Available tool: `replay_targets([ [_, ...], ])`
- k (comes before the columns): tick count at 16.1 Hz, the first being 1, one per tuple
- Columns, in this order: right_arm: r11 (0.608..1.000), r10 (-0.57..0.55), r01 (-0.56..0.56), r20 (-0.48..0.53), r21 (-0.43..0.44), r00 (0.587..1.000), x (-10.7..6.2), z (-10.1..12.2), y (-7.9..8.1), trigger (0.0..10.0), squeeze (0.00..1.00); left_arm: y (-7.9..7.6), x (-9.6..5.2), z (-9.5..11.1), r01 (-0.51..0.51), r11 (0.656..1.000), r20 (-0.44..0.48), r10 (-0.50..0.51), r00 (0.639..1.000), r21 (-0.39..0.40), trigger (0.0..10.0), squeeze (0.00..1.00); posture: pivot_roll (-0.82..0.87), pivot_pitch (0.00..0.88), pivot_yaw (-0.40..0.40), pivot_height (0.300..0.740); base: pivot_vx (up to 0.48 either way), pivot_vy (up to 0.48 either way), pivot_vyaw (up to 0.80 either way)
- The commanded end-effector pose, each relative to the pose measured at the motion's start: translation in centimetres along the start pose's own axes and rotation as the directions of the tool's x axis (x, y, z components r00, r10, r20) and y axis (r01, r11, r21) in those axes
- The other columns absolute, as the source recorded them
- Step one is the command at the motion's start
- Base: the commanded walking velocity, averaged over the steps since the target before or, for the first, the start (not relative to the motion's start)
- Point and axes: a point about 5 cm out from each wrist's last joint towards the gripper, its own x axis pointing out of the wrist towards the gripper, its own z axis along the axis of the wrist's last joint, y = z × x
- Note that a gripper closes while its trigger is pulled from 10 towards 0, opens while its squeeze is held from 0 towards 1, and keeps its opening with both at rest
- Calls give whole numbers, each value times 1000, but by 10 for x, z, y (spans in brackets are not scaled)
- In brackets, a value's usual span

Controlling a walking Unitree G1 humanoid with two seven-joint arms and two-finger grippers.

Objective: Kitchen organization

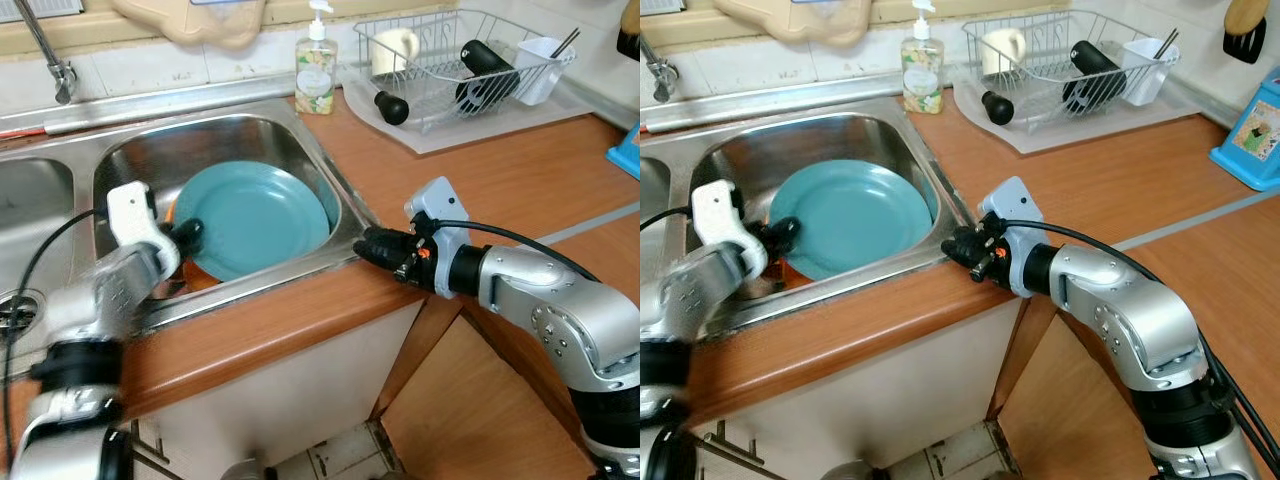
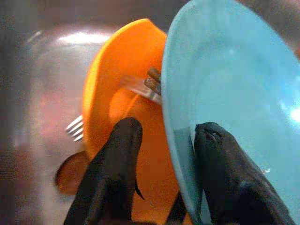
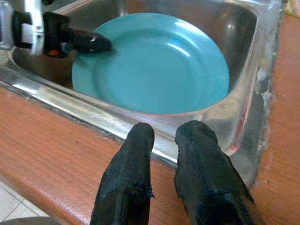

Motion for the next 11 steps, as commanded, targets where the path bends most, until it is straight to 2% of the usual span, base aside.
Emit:
replay_targets([
  [1,1000,-29,29,3,4,1000,-1,-2,-4,10000,0,0,-4,5,1,999,5,-1,1000,46,10000,1000,-144,0,18,740,0,0,0],
  [2,998,-57,57,16,15,998,0,-1,-6,10000,0,3,-10,7,-12,996,16,11,1000,88,10000,1000,-144,0,18,740,0,0,0],
  [3,993,-114,112,47,44,992,0,0,-10,10000,0,3,-21,16,-28,980,88,11,996,197,10000,1000,-144,0,18,740,0,0,0],
  [4,991,-124,122,52,48,991,0,0,-10,10000,0,2,-23,17,-28,976,100,7,995,216,10000,1000,-144,0,18,740,0,0,0],
  [5,985,-170,167,68,52,983,0,1,-12,10000,820,-2,-29,24,0,968,152,-39,988,251,10000,1000,-139,0,9,740,0,0,0],
  [6,972,-235,231,118,52,965,1,5,-13,10000,996,-5,-37,32,-14,959,205,-46,978,284,10000,1000,-138,0,6,740,0,0,0],
  [7,957,-290,287,154,45,944,1,8,-14,10000,1000,-9,-43,35,-10,951,236,-67,969,308,10000,1000,-135,0,1,740,0,0,0],
  [9,941,-338,337,193,42,921,2,11,-13,10000,1000,-12,-49,40,-60,939,320,-55,946,339,10000,1000,-132,0,-4,740,0,0,800],
  [10,913,-402,406,247,39,882,2,13,-14,10000,1000,-15,-53,41,-81,931,366,-59,929,357,10000,1000,-128,0,-11,740,0,0,800],
  [11,900,-428,434,267,38,864,3,13,-13,10000,1000,-17,-56,41,-94,929,400,-62,914,358,10000,1000,-128,0,-13,740,0,0,800],
])
